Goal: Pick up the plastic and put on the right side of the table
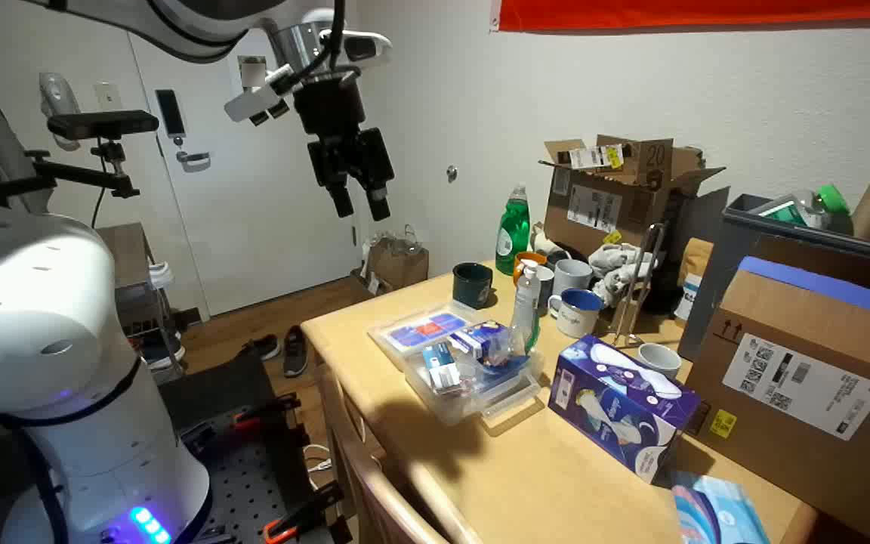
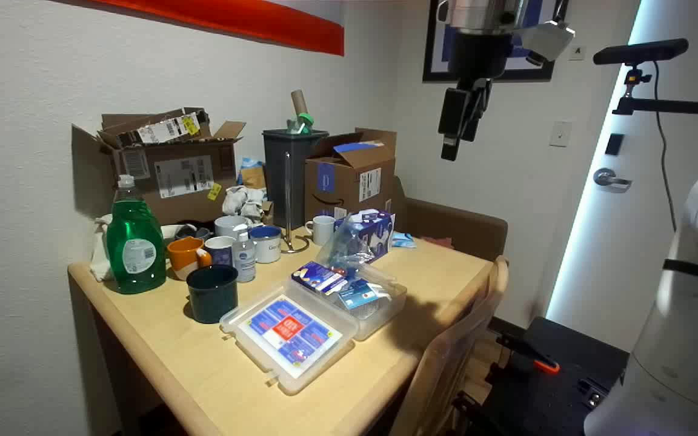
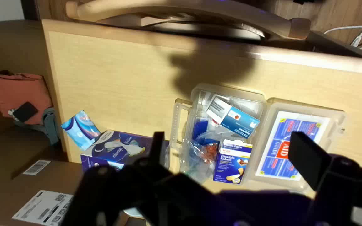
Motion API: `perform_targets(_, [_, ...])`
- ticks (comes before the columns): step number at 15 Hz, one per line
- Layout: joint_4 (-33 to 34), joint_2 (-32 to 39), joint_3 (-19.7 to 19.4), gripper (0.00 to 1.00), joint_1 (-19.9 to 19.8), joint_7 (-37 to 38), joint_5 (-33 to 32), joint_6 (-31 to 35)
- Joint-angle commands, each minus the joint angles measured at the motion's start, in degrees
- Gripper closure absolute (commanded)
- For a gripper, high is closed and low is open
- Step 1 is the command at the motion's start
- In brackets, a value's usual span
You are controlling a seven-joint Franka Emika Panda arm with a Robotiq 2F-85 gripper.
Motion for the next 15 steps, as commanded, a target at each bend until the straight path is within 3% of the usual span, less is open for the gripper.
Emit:
perform_targets(1, [0.17, 0.11, -0.59, 0.0, 0.79, 0.5, -0.52, -0.26])
perform_targets(8, [-0.1, 2.16, -1.08, 0.0, 0.66, 0.19, -1.15, 3.13])
perform_targets(15, [-2.0, 9.28, -1.32, 0.0, -0.17, 1.07, -1.43, 16.23])
